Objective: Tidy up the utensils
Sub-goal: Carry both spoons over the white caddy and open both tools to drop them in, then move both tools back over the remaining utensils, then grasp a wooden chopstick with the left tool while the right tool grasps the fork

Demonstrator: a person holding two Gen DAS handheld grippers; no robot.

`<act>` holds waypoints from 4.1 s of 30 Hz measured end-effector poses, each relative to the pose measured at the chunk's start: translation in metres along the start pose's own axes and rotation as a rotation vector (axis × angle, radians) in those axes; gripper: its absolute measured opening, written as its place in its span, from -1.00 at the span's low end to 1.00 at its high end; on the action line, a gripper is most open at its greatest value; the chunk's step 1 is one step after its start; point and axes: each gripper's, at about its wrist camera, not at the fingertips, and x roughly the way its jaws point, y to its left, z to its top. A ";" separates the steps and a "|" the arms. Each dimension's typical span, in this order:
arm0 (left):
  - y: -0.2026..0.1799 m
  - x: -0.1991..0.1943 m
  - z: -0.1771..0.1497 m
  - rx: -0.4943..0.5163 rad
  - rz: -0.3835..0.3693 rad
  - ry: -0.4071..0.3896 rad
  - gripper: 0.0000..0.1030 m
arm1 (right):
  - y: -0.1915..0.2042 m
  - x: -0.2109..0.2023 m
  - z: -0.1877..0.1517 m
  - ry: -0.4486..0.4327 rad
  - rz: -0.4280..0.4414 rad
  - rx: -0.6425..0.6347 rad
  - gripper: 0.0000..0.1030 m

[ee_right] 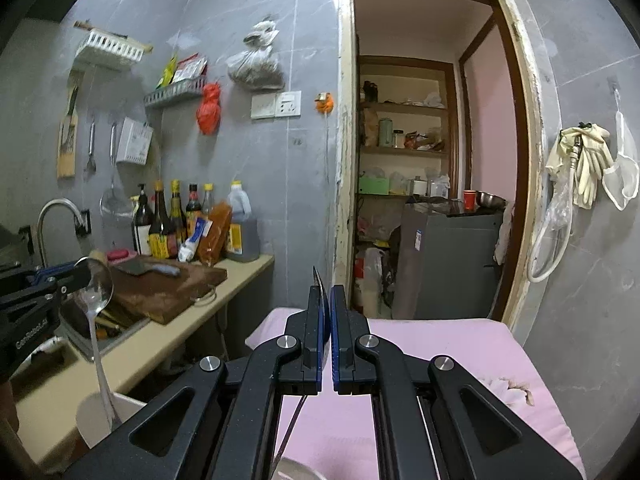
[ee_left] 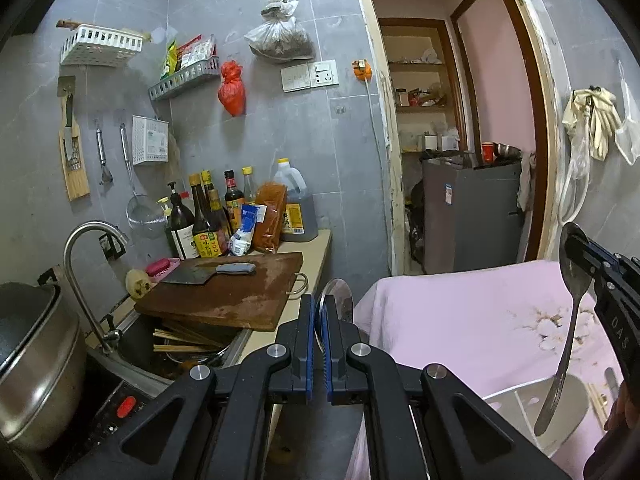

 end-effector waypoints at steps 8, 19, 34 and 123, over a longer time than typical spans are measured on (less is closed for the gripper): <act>-0.005 0.007 -0.010 0.000 -0.077 0.040 -0.91 | 0.000 -0.002 -0.007 0.022 0.027 -0.001 -0.94; 0.008 -0.004 -0.010 -0.114 -0.291 0.111 -0.54 | -0.016 -0.022 0.000 0.057 0.060 0.058 -0.45; -0.032 -0.053 0.012 -0.176 -0.369 0.033 0.82 | -0.113 -0.106 0.014 0.023 -0.100 0.172 0.90; -0.297 0.018 -0.120 -0.073 -0.605 0.662 -0.87 | -0.281 -0.029 -0.185 0.613 0.169 0.287 -0.82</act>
